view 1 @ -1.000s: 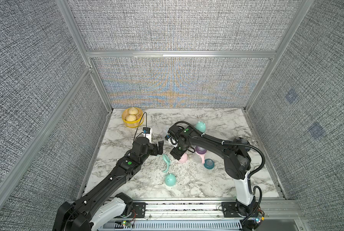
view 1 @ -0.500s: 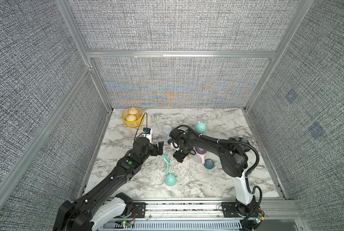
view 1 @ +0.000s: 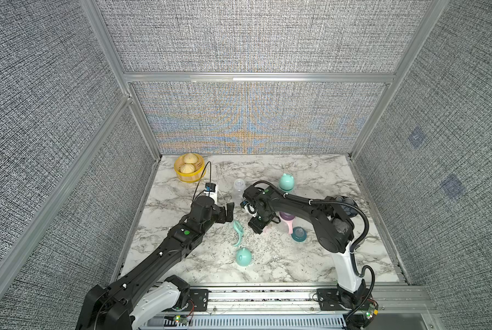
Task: Assemble the baby bottles
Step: Pick up the lid from the center of the board.
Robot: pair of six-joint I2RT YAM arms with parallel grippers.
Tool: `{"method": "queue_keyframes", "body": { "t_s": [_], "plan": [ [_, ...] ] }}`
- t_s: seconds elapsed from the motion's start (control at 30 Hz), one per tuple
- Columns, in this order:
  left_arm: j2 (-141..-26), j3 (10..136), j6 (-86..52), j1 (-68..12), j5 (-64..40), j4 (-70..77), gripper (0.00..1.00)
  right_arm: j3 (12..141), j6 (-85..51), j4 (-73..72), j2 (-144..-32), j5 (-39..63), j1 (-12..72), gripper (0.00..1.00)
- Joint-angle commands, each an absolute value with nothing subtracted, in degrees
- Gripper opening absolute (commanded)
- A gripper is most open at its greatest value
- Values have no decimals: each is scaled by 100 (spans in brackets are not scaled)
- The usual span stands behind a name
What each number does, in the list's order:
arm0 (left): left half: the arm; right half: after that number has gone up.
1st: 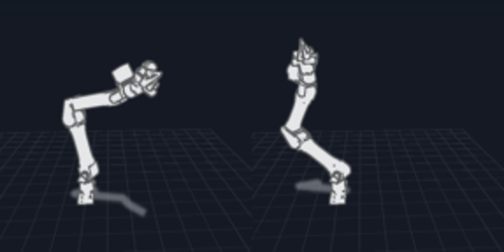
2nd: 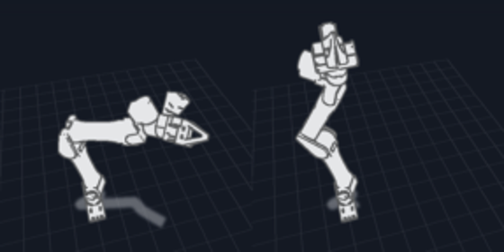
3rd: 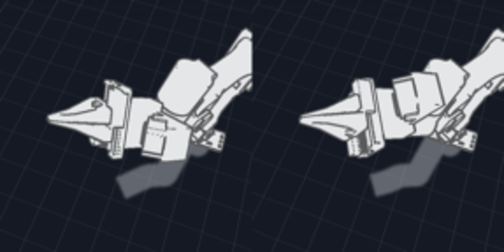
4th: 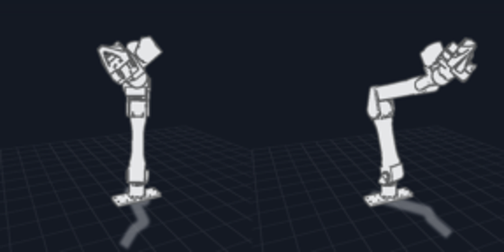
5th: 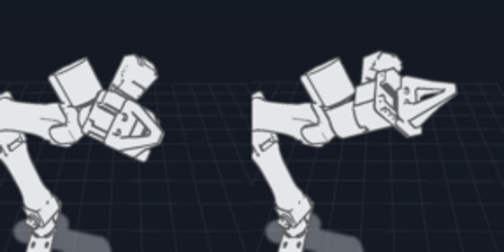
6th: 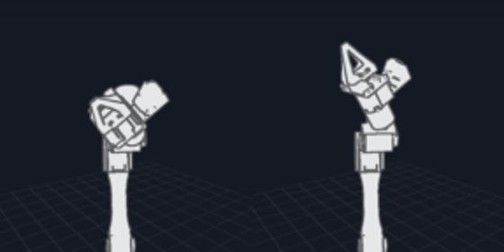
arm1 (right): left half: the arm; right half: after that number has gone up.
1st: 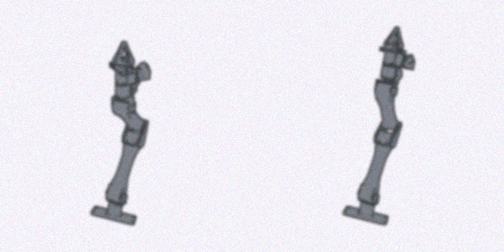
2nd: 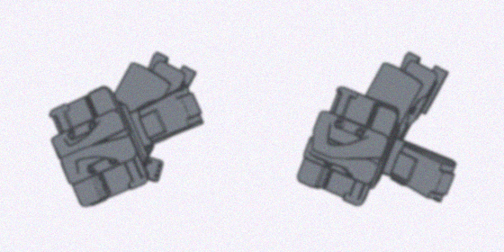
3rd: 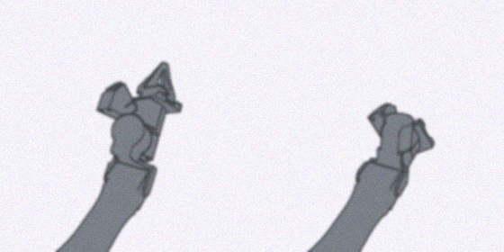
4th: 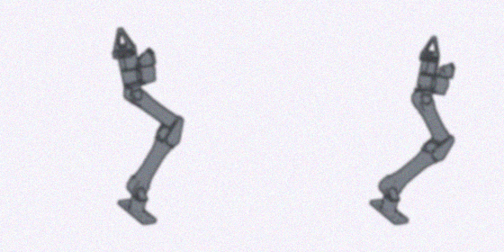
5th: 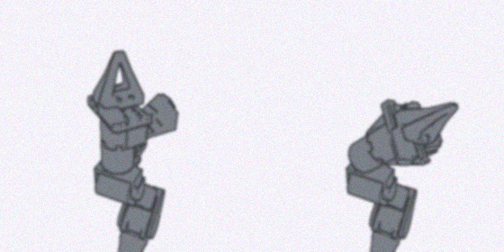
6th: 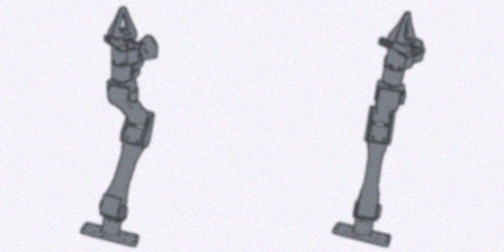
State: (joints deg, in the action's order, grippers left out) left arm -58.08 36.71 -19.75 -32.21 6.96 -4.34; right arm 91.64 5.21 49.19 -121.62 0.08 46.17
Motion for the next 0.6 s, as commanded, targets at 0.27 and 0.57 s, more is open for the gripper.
{"method": "queue_keyframes", "body": {
  "t_s": [0.27, 0.57],
  "plan": [
    [-5795, 3639, -2003, -3216, 642, -238, 100, 9192, 475, 4965, -12221, 46, 4636, 71],
    [-5804, 3595, -1999, -3211, 656, -198, 100, 9416, 454, 5218, -11850, 11, 4658, 70]
  ]
}}
